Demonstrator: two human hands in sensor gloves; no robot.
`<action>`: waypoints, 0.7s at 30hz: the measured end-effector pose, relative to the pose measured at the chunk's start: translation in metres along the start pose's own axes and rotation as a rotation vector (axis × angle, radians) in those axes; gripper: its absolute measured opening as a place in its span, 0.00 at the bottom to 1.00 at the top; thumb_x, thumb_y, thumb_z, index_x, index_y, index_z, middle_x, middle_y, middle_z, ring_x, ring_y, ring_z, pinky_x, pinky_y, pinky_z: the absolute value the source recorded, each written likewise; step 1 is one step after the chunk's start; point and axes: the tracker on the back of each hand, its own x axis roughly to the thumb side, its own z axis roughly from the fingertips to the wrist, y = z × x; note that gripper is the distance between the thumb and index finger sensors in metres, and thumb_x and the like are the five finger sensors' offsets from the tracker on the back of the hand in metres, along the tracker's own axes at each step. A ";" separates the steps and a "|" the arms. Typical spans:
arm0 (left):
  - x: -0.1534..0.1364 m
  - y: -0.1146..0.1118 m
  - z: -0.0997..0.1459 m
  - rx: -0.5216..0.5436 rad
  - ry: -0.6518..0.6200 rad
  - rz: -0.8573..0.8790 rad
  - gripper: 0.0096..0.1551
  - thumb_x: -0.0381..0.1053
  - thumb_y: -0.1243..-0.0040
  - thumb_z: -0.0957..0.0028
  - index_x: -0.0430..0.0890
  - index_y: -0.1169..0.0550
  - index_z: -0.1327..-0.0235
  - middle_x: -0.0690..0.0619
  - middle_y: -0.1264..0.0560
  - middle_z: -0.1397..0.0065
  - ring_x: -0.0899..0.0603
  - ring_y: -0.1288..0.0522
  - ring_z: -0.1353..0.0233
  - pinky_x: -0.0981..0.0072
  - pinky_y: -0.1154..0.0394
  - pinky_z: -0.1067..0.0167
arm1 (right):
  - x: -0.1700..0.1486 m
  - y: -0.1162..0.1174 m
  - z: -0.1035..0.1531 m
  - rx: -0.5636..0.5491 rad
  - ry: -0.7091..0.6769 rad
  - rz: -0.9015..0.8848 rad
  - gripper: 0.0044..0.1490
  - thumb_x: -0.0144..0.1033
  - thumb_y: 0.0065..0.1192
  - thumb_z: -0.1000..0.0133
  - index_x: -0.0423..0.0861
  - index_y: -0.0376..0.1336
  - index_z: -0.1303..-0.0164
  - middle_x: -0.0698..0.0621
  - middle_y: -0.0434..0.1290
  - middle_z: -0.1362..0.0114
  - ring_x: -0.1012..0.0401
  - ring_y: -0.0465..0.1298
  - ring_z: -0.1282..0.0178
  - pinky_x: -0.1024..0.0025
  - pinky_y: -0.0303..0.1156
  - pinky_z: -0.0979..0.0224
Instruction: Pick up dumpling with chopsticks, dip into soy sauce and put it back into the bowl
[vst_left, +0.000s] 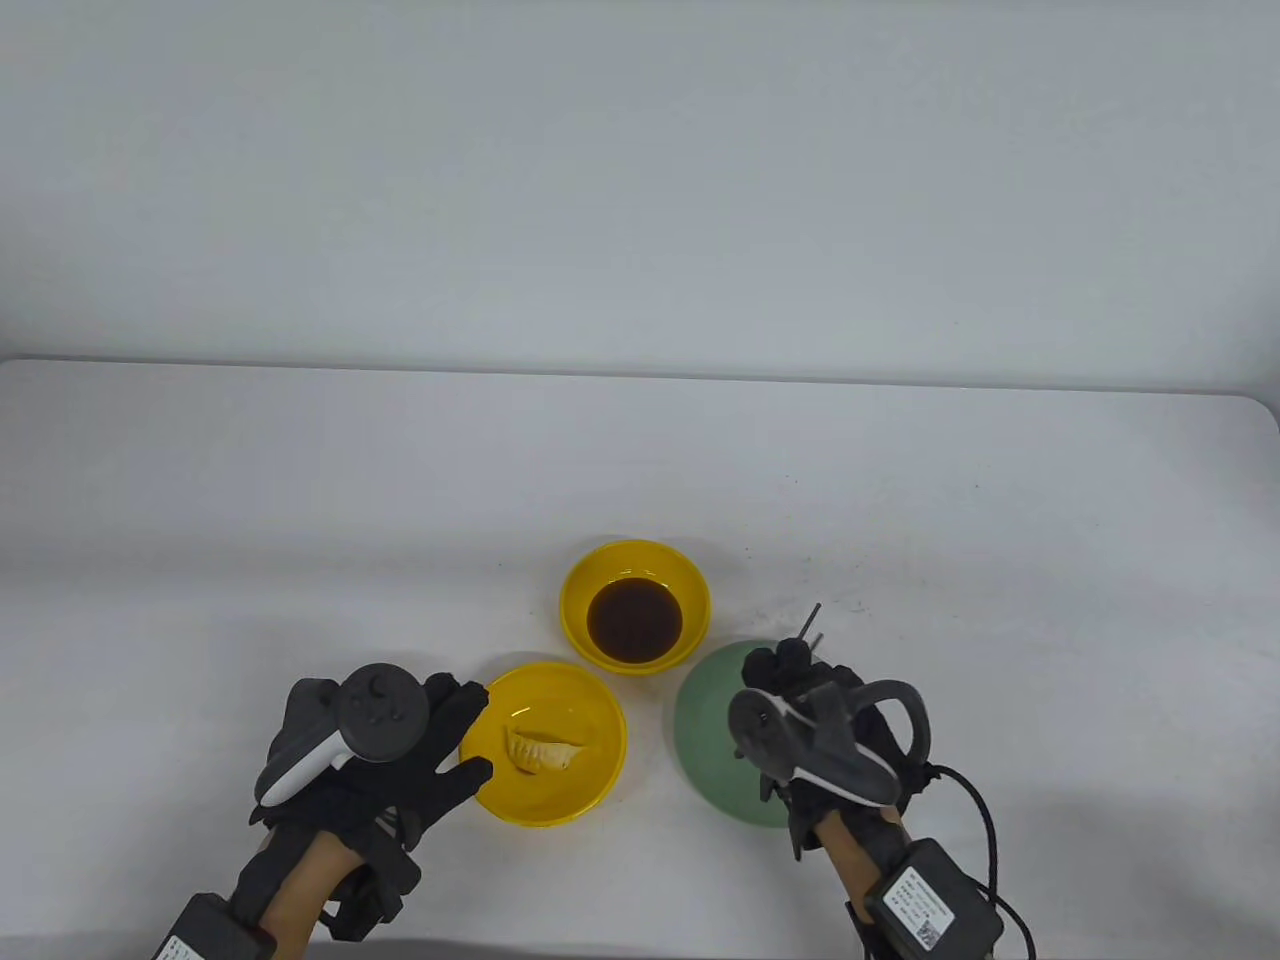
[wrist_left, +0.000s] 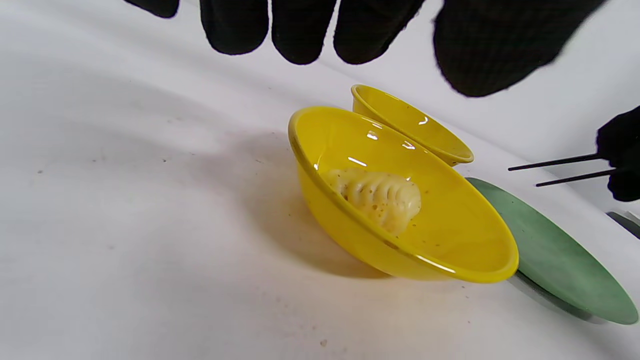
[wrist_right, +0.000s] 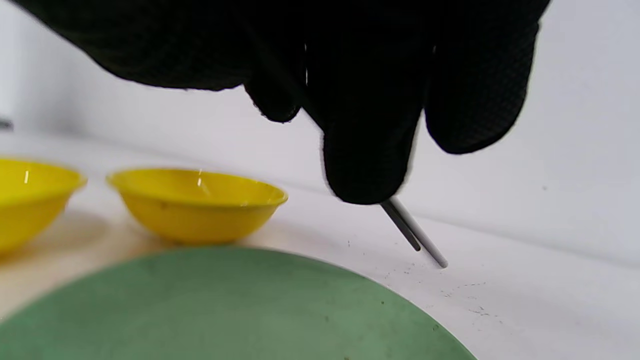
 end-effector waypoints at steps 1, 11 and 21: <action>0.000 0.000 0.000 0.000 -0.002 -0.001 0.48 0.70 0.43 0.53 0.62 0.43 0.17 0.54 0.47 0.11 0.34 0.47 0.11 0.33 0.51 0.20 | 0.009 0.003 -0.001 0.016 -0.020 0.062 0.26 0.42 0.66 0.46 0.44 0.67 0.41 0.35 0.72 0.36 0.52 0.86 0.51 0.48 0.80 0.42; 0.001 -0.001 0.000 -0.004 0.002 -0.008 0.48 0.70 0.43 0.53 0.62 0.43 0.17 0.54 0.47 0.12 0.34 0.47 0.11 0.33 0.51 0.20 | 0.056 0.049 -0.005 0.225 -0.124 0.351 0.30 0.42 0.73 0.49 0.46 0.65 0.39 0.37 0.69 0.33 0.52 0.84 0.46 0.50 0.78 0.37; 0.001 -0.002 -0.001 -0.007 0.007 -0.012 0.48 0.69 0.43 0.53 0.62 0.43 0.17 0.54 0.46 0.12 0.34 0.46 0.11 0.33 0.51 0.20 | 0.059 0.058 -0.008 0.355 -0.147 0.319 0.37 0.36 0.77 0.51 0.45 0.62 0.33 0.37 0.63 0.29 0.53 0.81 0.40 0.51 0.75 0.32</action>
